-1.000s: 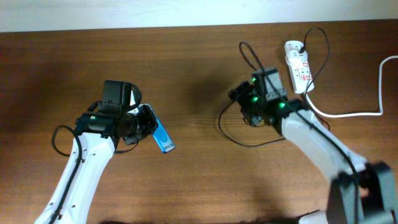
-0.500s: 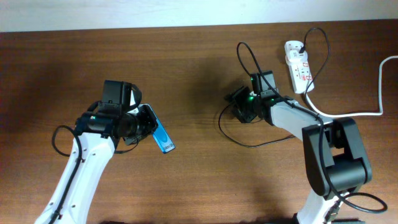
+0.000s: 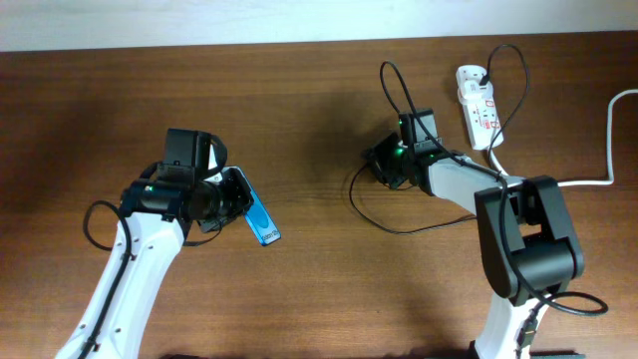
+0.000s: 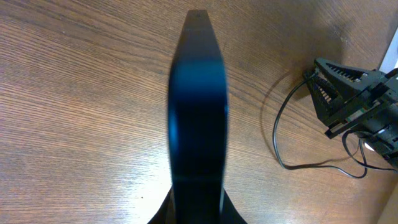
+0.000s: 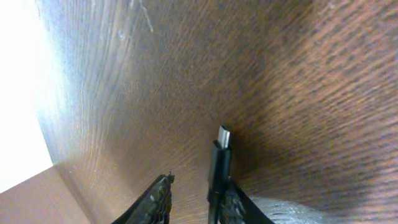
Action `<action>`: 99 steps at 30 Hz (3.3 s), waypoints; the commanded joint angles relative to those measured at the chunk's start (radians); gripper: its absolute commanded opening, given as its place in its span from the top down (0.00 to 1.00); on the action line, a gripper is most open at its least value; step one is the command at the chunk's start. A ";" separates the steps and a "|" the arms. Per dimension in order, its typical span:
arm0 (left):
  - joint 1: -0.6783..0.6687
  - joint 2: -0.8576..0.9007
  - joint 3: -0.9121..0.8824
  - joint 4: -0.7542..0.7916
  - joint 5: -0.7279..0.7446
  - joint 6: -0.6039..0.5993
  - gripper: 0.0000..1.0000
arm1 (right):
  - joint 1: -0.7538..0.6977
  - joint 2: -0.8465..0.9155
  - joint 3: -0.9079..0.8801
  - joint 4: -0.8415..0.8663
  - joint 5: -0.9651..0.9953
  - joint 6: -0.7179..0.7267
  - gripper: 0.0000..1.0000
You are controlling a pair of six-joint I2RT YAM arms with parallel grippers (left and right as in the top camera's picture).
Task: Plug charger to phone and switch on socket
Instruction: 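Move the right gripper to the black cable and grasp its plug end, then bring the cable plug in the right gripper toward the phone's bottom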
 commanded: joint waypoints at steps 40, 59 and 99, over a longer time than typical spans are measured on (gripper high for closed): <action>0.055 -0.006 0.012 0.954 0.859 -0.146 1.00 | -0.079 -0.801 -0.220 -0.897 -1.180 -1.675 0.96; -0.013 -0.005 0.012 1.051 0.697 -0.208 1.00 | -0.067 -0.534 -0.232 -0.125 -1.180 -1.012 0.95; -0.024 0.008 0.012 0.983 0.802 -0.163 1.00 | 0.009 -0.534 -0.232 0.156 -1.180 -0.737 0.96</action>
